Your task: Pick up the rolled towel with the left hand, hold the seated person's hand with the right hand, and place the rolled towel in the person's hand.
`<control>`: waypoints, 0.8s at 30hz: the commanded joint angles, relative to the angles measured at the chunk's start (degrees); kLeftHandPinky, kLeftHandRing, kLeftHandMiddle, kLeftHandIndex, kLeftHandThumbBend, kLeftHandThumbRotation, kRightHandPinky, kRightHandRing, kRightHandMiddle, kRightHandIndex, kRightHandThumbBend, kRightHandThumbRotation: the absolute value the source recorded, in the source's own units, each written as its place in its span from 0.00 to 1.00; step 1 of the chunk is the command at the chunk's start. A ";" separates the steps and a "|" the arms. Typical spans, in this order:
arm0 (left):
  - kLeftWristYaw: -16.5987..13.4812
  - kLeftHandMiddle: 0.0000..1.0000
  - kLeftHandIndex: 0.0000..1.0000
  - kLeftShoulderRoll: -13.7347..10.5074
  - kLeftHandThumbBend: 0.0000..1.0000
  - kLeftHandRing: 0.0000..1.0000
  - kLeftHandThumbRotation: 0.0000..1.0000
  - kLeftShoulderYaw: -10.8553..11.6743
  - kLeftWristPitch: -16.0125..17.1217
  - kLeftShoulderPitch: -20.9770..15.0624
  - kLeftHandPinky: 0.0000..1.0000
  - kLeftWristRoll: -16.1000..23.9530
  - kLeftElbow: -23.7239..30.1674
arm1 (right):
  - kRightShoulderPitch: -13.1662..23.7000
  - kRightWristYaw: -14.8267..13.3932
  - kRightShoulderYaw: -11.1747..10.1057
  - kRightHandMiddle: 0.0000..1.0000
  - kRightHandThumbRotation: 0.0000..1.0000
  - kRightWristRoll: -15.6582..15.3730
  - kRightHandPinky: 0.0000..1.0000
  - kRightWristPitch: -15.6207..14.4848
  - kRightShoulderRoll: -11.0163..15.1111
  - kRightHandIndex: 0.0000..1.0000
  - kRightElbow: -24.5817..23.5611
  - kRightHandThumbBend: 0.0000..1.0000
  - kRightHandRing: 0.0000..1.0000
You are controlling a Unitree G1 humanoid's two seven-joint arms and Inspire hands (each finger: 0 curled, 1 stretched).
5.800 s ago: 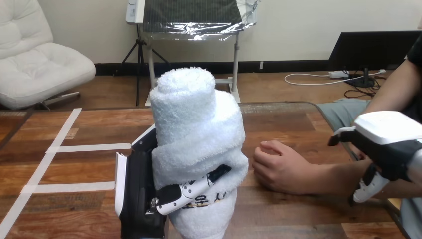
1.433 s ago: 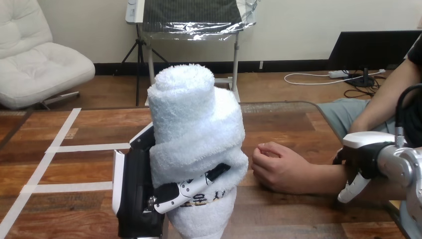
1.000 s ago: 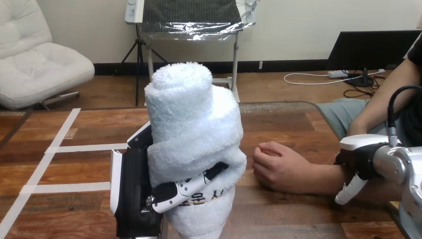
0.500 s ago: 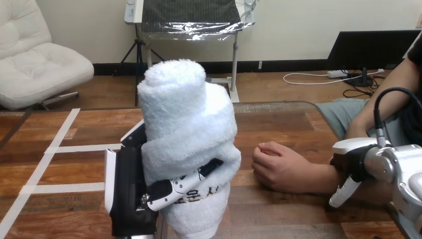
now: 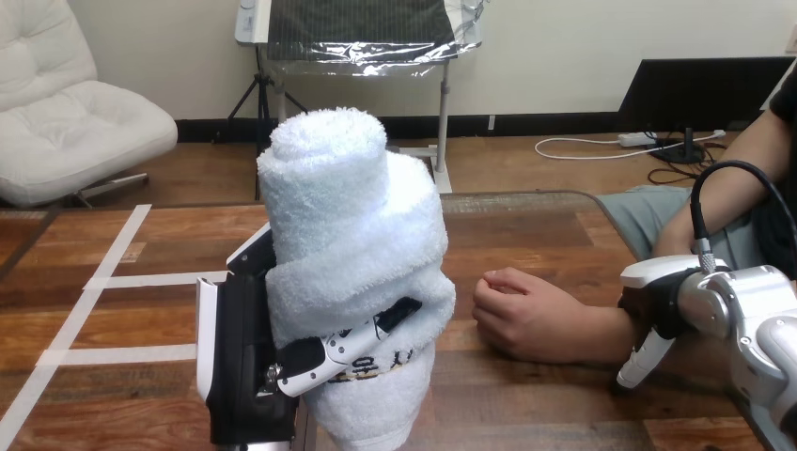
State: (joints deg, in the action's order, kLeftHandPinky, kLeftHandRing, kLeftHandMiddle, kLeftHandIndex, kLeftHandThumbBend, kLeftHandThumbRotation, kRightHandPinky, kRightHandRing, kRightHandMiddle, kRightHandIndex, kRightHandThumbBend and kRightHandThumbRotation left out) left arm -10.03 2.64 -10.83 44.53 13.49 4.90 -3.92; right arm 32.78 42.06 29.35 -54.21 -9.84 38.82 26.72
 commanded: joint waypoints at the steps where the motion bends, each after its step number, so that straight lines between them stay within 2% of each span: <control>1: -0.06 0.41 0.48 2.57 0.60 0.34 0.00 -0.65 0.12 2.11 0.27 -0.43 3.86 | 0.41 -1.23 1.32 0.85 0.38 0.49 0.63 0.81 -2.13 0.84 2.04 0.67 0.77; 6: -0.30 0.41 0.48 2.71 0.61 0.34 0.00 -0.59 -0.24 2.23 0.26 -0.11 4.27 | 0.21 -3.04 1.41 0.81 0.34 0.63 0.59 1.77 -2.29 0.81 3.27 0.67 0.73; 7: -0.33 0.41 0.48 2.71 0.61 0.34 0.00 -0.57 -0.24 2.22 0.26 -0.03 4.30 | 0.15 -3.44 1.37 0.78 0.32 0.70 0.55 1.91 -2.32 0.78 3.50 0.67 0.69; 11: -0.43 0.41 0.48 2.65 0.61 0.34 0.00 -0.50 -0.31 2.21 0.26 0.16 4.45 | -0.19 -5.03 1.10 0.71 0.28 1.09 0.49 2.38 -2.44 0.73 4.21 0.67 0.61; 16: -0.33 0.40 0.48 2.61 0.61 0.33 0.00 -0.62 -0.76 2.32 0.26 -0.38 4.91 | 0.27 -6.16 1.42 0.67 0.23 0.84 0.43 1.13 -3.55 0.68 6.72 0.67 0.55; 21: -0.17 0.40 0.48 2.47 0.61 0.33 0.00 -0.59 -0.86 2.32 0.26 -0.77 5.10 | 0.24 -7.47 1.46 0.66 0.20 0.80 0.40 0.65 -4.07 0.68 7.96 0.67 0.54; 24: -0.11 0.40 0.48 2.41 0.61 0.33 0.00 -0.52 -0.88 2.30 0.26 -0.98 5.12 | -0.03 -8.35 1.14 0.68 0.16 1.16 0.39 0.40 -4.27 0.72 8.30 0.67 0.54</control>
State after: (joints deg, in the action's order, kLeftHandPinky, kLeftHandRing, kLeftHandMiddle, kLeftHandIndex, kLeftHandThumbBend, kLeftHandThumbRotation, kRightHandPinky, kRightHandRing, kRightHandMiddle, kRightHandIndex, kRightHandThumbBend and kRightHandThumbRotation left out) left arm -10.20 2.65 -10.84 43.30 13.53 4.81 -2.27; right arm 33.53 34.23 29.40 -54.04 -9.01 37.02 31.81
